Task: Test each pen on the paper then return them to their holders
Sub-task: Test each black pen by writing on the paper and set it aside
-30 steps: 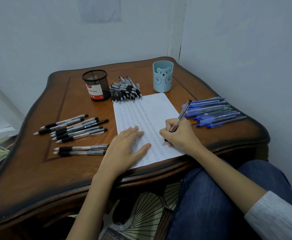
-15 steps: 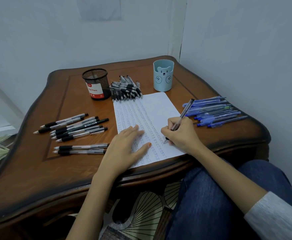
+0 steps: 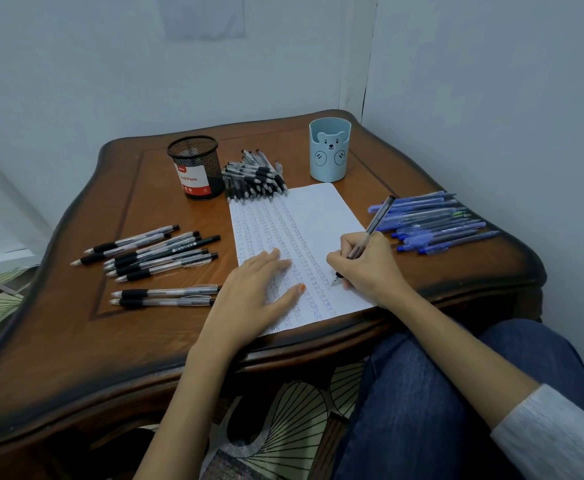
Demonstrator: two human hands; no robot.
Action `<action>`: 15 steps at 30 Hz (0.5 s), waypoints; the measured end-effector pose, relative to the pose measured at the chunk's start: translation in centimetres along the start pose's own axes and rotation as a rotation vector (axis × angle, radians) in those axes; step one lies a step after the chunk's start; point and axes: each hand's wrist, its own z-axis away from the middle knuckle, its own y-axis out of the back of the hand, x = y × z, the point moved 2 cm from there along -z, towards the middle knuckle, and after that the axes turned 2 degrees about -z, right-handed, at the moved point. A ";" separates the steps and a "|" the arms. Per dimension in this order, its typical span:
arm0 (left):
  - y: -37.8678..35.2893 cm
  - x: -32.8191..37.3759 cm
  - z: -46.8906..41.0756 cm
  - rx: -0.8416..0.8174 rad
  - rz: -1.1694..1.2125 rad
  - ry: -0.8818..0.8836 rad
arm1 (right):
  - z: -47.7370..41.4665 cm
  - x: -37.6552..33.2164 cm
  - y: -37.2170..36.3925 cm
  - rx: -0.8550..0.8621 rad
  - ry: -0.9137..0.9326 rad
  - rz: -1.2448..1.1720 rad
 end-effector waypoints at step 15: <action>0.0 0.0 0.1 0.001 0.009 0.001 | -0.3 -0.5 0.4 0.062 -0.216 -0.369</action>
